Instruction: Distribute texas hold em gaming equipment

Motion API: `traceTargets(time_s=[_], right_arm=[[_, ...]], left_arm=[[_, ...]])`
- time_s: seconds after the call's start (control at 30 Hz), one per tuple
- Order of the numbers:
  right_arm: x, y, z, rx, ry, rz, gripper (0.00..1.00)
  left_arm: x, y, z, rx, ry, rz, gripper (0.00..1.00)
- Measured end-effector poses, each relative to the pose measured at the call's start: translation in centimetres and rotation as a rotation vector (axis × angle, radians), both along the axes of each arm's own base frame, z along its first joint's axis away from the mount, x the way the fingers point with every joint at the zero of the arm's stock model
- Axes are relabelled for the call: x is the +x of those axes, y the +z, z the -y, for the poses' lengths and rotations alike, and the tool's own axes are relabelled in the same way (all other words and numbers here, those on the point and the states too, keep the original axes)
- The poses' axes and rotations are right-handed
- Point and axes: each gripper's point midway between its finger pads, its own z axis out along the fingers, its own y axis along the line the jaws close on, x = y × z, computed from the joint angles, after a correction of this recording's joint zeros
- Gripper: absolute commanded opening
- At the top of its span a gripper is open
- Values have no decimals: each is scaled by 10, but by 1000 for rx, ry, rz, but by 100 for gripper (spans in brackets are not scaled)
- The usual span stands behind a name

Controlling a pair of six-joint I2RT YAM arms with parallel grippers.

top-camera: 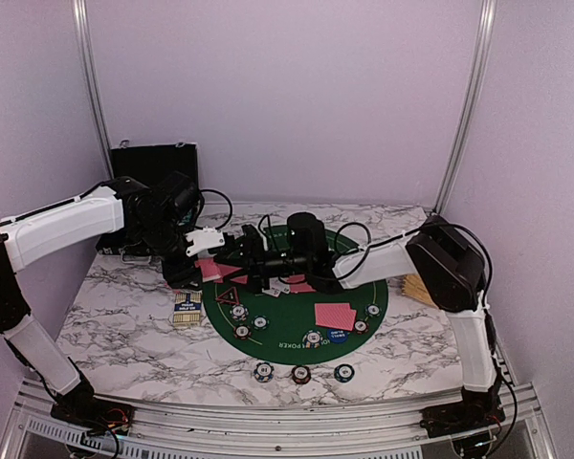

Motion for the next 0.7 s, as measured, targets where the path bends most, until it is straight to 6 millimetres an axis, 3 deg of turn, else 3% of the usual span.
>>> traceTargets(time_s=[0.33, 0.7], right_arm=[[-7, -5, -22, 21, 33, -28, 82], [-9, 2, -40, 57, 55, -27, 80]], left_arm=[[-1, 4, 5, -29, 0, -8, 0], [-1, 4, 5, -31, 0, -9, 0]])
